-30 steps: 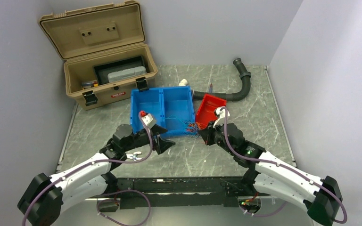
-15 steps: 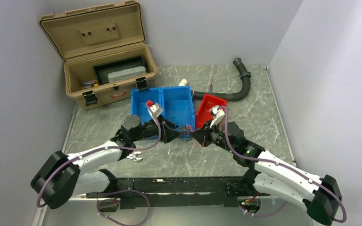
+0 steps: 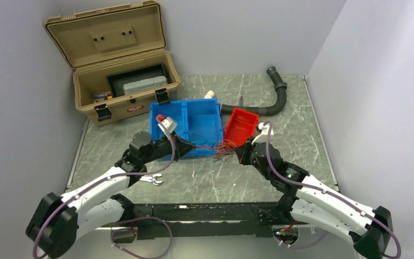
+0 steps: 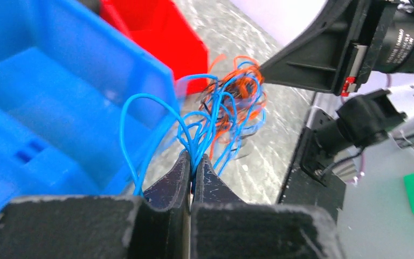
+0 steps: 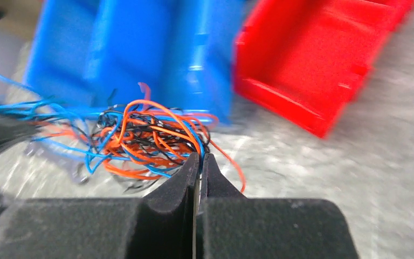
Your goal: Untangle the cables
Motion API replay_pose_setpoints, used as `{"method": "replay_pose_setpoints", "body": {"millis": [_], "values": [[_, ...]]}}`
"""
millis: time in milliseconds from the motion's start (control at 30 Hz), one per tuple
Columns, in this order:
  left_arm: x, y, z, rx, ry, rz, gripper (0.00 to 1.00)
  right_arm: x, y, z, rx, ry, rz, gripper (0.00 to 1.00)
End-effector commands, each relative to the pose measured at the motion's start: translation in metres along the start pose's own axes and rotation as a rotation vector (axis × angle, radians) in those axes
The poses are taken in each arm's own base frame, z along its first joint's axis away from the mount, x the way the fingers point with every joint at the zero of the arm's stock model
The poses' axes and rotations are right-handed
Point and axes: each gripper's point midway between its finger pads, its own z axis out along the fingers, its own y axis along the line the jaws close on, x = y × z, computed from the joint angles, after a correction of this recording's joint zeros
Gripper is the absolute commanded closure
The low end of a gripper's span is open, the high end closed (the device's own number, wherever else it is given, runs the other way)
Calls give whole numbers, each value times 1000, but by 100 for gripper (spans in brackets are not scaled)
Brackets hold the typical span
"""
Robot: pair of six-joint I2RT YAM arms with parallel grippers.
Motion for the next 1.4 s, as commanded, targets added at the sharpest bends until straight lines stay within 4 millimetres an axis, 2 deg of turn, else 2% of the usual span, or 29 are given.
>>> {"method": "replay_pose_setpoints", "body": {"millis": [0,133,200,267,300,433,467,567,600,667,700,733,800,833,867,967,1133,1267,1367], "values": [[13,40,-28,-193,52,0,100,-13,-96,-31,510,-123,79,100],[22,58,-46,-330,72,-15,100,-14,-131,-58,699,-197,157,100],[28,77,-61,-475,79,-63,100,-16,-142,-68,761,-242,199,100],[33,105,-87,-693,67,-115,100,-20,-153,-79,832,-286,233,100],[34,112,-98,-758,60,-127,100,-21,-157,-84,865,-301,249,100],[25,116,-121,-853,-23,-132,100,-23,-162,-89,927,-300,244,100],[20,111,-118,-814,-40,-113,100,-23,-159,-85,913,-285,228,100],[3,76,-92,-556,-76,-29,100,-22,-141,-64,804,-207,151,100],[3,66,-85,-491,-70,-28,100,-21,-134,-58,756,-183,131,100],[-2,43,-70,-335,-57,-1,100,-21,-113,-41,609,-135,57,99],[2,28,-62,-231,-26,11,100,-21,-97,-33,502,-109,13,86],[2,17,-57,-162,-12,19,100,-16,-75,-24,364,-66,-23,71],[7,1,-48,-58,24,29,100,-12,-44,-16,164,-39,-79,39],[11,-3,-44,-35,44,32,100,-10,-31,-14,83,-33,-100,31],[14,-6,-40,-20,58,42,100,-7,-21,-12,23,-26,-114,29],[25,-14,-34,12,101,56,99,5,-4,-5,-66,35,-152,27],[38,-12,-36,1,130,57,93,42,20,18,-194,214,-211,32],[49,2,-40,-83,176,40,85,67,35,32,-269,304,-248,35],[55,15,-45,-165,204,17,77,78,43,39,-313,329,-253,36]]}}
